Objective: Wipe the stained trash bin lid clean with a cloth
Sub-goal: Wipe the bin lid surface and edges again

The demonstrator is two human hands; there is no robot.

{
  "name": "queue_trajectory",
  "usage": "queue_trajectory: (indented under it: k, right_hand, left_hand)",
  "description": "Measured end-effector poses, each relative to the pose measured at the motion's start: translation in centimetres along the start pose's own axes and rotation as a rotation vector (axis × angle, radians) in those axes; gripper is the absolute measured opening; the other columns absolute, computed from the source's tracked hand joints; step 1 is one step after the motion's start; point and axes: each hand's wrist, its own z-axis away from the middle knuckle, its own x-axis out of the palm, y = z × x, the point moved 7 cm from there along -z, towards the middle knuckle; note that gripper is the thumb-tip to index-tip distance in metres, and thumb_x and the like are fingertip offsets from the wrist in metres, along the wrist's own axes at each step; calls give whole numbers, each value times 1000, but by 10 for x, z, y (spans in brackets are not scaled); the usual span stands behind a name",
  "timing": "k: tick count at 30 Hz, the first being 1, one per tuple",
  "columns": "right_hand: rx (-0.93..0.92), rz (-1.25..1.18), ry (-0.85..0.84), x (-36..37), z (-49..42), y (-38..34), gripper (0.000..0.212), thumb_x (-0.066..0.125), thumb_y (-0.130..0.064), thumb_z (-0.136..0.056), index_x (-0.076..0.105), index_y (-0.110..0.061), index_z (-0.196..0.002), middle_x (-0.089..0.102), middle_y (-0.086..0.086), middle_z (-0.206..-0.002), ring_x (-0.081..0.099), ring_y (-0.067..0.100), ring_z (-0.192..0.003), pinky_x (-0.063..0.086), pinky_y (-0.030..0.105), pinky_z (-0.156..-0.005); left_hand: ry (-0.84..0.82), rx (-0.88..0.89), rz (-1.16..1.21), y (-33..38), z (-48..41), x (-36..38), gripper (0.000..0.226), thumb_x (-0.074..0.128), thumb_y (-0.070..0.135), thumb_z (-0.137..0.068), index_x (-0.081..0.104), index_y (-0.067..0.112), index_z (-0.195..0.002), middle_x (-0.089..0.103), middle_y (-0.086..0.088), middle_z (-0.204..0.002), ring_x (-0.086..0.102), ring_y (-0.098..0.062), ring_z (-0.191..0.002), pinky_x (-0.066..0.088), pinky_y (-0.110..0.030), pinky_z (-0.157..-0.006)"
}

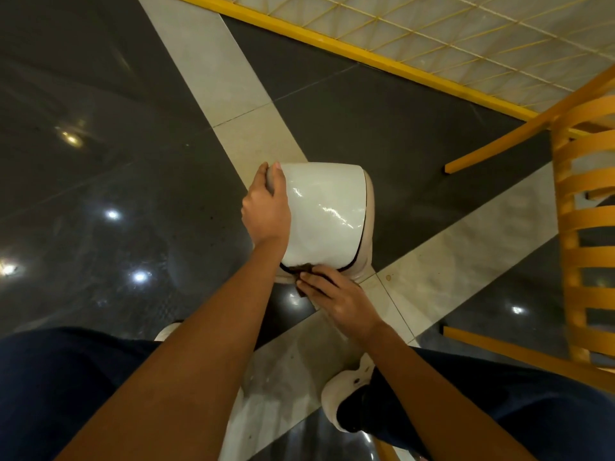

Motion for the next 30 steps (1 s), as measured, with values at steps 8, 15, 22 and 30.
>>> queue_trajectory:
  k: [8,15,22,30]
  right_hand:
    - [-140,93,23,6,-16,-32,30,47,-11,-87,68,-10,-108,71,3,-105,64,17,-103,25,21,-110]
    - [-99,14,-113,-1,10,11,56,79,-4,-69,59,-11,-121,65,5,-118,58,20,-115,50,36,-94]
    - [-218,64,-27,6,-25,-38,29,58,-5,-79,70,-9,-105,70,4,-107,64,18,-104,48,29,-94]
    - [-135,61,-273,-9,15,15,60,85,-8,-60,64,-12,-116,65,3,-119,59,19,-114,48,33,-96]
  left_hand:
    - [-14,20,-13,0,-3,1,45,39,45,-95,53,21,-130,63,-5,-119,58,-23,-110,46,-37,-93]
    - [-7,36,-13,-3,-5,2,46,37,48,-94,54,21,-129,65,-5,-115,60,-23,-105,49,-40,-92]
    - [-6,55,-36,-1,-5,2,45,38,47,-95,55,21,-128,65,-6,-115,60,-24,-105,49,-40,-91]
    - [-23,79,-23,-6,-8,4,48,36,51,-93,57,21,-125,67,-3,-109,63,-21,-99,53,-42,-88]
